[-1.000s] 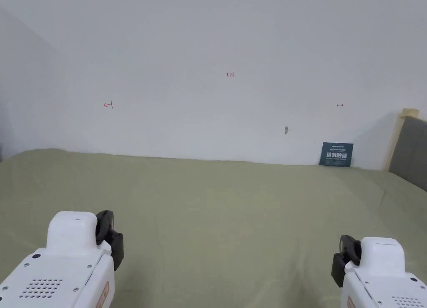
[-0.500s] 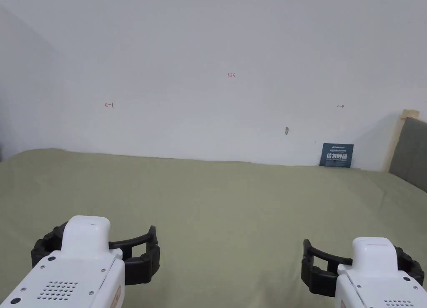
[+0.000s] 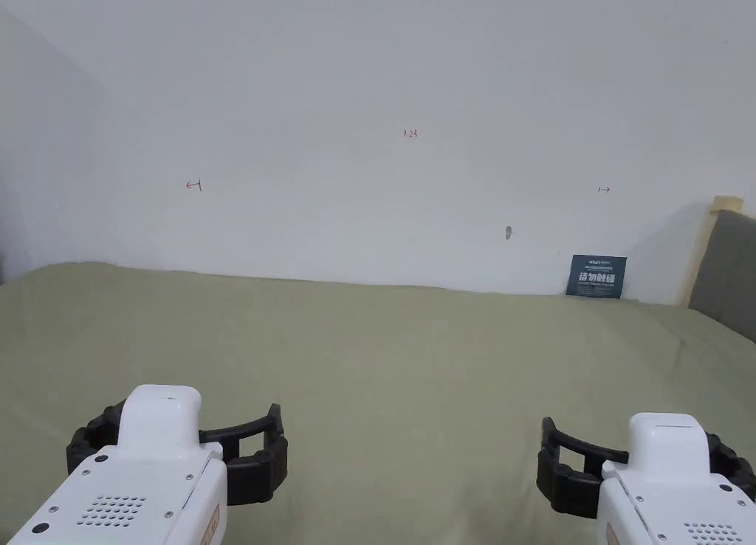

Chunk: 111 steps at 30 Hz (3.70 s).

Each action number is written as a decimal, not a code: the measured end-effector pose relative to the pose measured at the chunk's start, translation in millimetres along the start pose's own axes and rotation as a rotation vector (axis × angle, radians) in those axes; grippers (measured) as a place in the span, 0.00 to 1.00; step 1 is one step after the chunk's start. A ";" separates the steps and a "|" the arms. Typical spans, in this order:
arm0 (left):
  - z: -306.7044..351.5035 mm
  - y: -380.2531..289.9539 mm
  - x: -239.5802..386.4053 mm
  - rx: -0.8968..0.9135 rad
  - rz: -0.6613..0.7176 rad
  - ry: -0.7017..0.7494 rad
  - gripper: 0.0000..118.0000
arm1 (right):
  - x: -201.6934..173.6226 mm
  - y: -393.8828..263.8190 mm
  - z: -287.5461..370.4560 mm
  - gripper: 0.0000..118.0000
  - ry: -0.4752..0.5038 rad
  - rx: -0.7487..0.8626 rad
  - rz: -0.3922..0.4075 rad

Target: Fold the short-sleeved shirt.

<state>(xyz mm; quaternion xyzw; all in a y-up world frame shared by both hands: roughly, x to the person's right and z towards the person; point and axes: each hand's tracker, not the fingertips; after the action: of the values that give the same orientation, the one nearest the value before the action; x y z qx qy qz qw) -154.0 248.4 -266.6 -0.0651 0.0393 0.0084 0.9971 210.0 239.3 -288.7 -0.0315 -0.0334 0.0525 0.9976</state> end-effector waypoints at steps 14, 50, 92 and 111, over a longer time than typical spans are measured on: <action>-6.5 -2.3 -2.3 -0.012 0.000 0.017 1.00 | -4.0 2.3 1.0 1.00 0.039 0.009 0.007; -12.8 -3.6 0.1 -0.036 0.016 0.002 1.00 | -0.1 2.8 -10.1 1.00 -0.014 -0.034 0.020; -13.4 0.7 -2.3 -0.041 0.004 0.005 1.00 | 14.5 26.8 -3.7 1.00 0.079 -0.091 -0.093; -15.9 2.8 -0.2 -0.054 0.009 0.003 1.00 | 20.0 29.6 -10.3 1.00 0.090 -0.169 -0.109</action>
<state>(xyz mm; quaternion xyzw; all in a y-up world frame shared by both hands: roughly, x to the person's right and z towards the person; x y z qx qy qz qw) -155.5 249.1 -282.7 -0.0918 0.0410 0.0136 0.9948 227.6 270.2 -299.6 -0.1162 0.0057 -0.0065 0.9932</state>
